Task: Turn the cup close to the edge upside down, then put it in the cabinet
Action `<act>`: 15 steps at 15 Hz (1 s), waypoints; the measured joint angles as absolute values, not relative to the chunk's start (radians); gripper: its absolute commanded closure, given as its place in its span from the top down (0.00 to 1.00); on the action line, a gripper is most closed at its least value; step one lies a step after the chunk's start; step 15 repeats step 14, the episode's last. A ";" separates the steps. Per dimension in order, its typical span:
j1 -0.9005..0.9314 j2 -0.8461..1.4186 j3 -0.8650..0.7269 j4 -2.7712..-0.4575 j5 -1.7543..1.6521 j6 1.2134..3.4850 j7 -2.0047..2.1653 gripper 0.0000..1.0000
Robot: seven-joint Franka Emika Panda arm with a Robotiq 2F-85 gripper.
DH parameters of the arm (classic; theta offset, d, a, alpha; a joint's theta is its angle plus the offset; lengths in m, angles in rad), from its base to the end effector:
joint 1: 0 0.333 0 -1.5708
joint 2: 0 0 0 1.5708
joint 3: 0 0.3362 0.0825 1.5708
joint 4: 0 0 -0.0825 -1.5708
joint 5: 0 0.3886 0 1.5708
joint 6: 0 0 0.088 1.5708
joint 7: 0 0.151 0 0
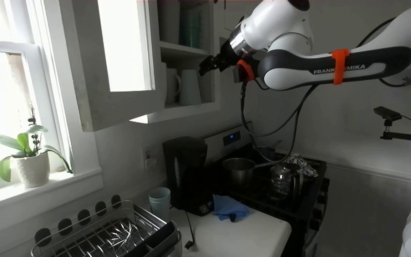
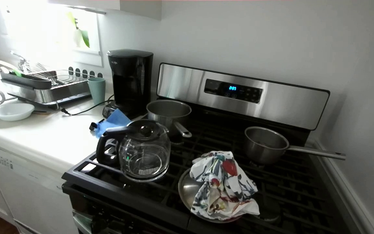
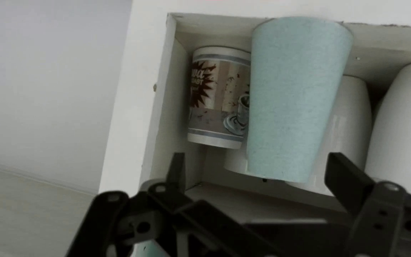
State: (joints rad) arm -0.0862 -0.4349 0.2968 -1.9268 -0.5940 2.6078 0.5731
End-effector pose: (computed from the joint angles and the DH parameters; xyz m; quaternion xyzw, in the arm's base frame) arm 0.4775 0.1457 0.7867 0.8153 0.0104 0.5693 0.1054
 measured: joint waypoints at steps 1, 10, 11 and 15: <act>-0.076 -0.451 0.289 -1.927 -0.567 2.568 0.544 1.00; -0.072 -0.542 0.273 -1.927 -0.347 2.295 0.511 1.00; -0.072 -0.549 0.272 -1.927 -0.334 2.285 0.511 1.00; -0.071 -0.558 0.272 -1.929 -0.325 2.275 0.513 1.00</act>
